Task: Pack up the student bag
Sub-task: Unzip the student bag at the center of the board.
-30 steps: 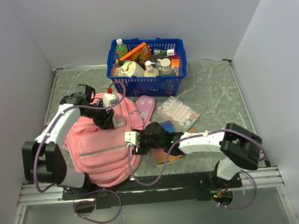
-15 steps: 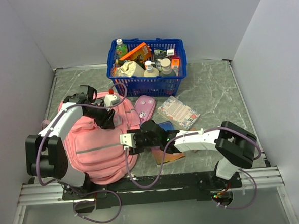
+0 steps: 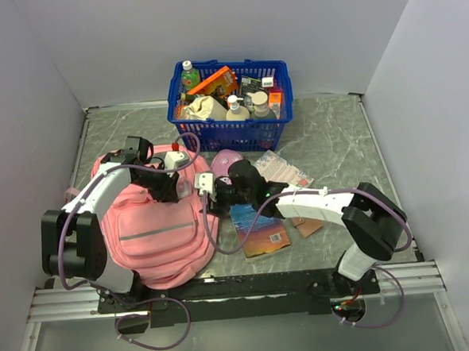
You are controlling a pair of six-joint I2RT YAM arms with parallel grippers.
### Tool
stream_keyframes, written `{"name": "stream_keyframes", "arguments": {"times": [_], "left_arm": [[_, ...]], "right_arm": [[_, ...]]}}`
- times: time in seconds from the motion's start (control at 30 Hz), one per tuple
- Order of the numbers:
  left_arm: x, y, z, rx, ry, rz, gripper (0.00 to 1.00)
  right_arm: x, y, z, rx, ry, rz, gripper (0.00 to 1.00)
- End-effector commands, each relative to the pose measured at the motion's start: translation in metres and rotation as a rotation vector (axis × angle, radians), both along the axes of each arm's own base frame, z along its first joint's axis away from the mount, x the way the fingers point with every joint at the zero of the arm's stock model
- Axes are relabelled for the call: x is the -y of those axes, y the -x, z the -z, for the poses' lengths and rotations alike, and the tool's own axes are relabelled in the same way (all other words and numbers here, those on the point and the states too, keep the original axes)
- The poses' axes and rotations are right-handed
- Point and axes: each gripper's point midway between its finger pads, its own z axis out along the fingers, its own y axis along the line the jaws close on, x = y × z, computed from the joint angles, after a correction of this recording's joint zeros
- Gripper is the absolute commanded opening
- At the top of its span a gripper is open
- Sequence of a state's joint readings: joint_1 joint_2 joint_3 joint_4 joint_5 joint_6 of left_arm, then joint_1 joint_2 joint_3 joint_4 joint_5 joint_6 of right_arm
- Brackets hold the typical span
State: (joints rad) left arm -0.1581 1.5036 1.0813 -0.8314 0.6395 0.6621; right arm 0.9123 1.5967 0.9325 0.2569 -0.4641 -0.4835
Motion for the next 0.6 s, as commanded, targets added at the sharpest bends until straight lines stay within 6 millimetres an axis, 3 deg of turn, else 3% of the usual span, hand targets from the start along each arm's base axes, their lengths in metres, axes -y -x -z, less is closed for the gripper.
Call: {"name": "stream_keyframes", "arguments": {"times": [0.0, 0.4, 0.57], "left_arm": [[-0.003, 0.008, 0.002, -0.004, -0.017, 0.024, 0.17], [-0.002, 0.013, -0.021, -0.011, -0.005, 0.034, 0.04], [-0.006, 0.028, -0.027, -0.06, -0.025, 0.091, 0.22]], "right_arm": [[-0.019, 0.014, -0.017, -0.036, -0.082, -0.09, 0.62], [-0.039, 0.006, -0.009, -0.144, -0.115, -0.058, 0.59], [-0.038, 0.015, -0.002, -0.172, -0.099, -0.096, 0.58]]}}
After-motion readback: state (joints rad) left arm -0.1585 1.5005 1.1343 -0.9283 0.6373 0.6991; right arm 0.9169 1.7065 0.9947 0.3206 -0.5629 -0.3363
